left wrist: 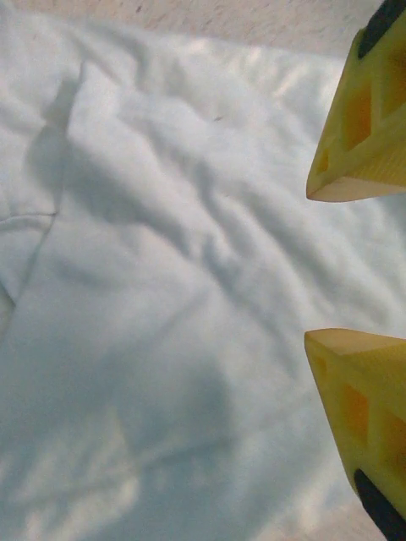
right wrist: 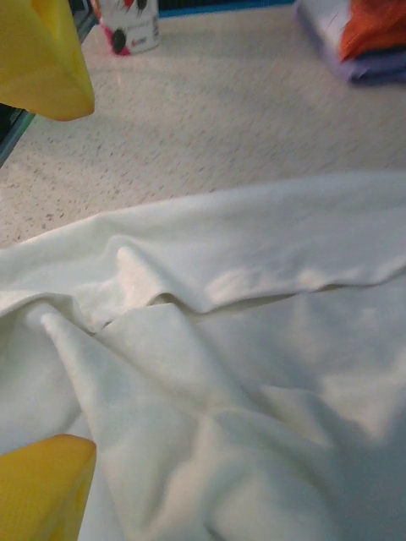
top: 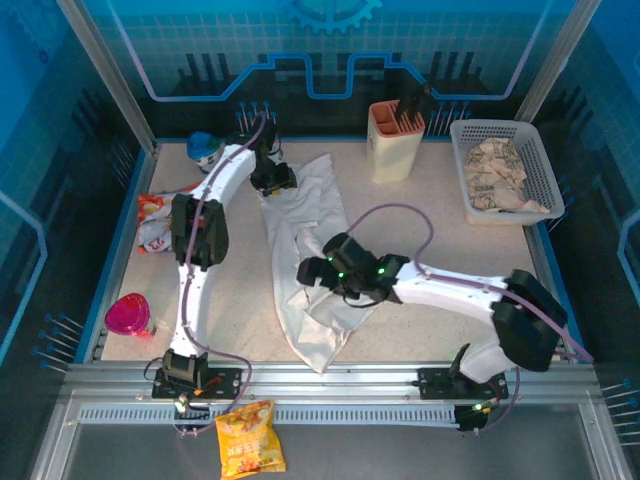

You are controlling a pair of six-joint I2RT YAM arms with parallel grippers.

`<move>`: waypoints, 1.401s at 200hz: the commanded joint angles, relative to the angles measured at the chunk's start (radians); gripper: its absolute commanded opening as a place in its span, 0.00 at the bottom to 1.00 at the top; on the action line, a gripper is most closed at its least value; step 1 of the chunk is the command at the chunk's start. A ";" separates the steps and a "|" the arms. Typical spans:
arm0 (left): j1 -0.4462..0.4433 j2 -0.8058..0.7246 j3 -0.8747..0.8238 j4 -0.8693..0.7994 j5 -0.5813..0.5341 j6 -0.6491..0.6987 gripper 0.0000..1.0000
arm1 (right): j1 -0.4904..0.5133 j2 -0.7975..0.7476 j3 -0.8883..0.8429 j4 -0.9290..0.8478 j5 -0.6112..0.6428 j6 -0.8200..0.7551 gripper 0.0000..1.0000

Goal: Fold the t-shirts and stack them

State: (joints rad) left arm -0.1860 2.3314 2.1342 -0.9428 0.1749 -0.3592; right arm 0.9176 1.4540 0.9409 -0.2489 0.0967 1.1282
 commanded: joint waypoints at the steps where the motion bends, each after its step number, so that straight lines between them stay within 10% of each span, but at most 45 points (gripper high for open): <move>1: 0.001 -0.153 -0.171 0.090 0.027 -0.007 0.45 | -0.071 -0.062 0.044 -0.154 0.050 -0.210 0.98; 76: 0.023 -0.286 -0.568 0.323 0.021 -0.068 0.46 | -0.338 0.066 0.065 -0.189 -0.206 -0.467 0.88; 236: 0.060 0.298 0.258 0.055 0.085 -0.071 0.45 | -0.419 -0.072 -0.212 -0.131 -0.259 -0.413 0.88; 280: 0.078 0.248 0.278 0.097 0.171 -0.093 0.47 | -0.406 -0.106 -0.293 -0.067 -0.334 -0.365 0.72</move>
State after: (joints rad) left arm -0.1280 2.6400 2.4371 -0.8421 0.2707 -0.4255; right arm 0.5095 1.3918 0.7010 -0.3584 -0.1699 0.7277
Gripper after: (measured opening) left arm 0.460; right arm 0.751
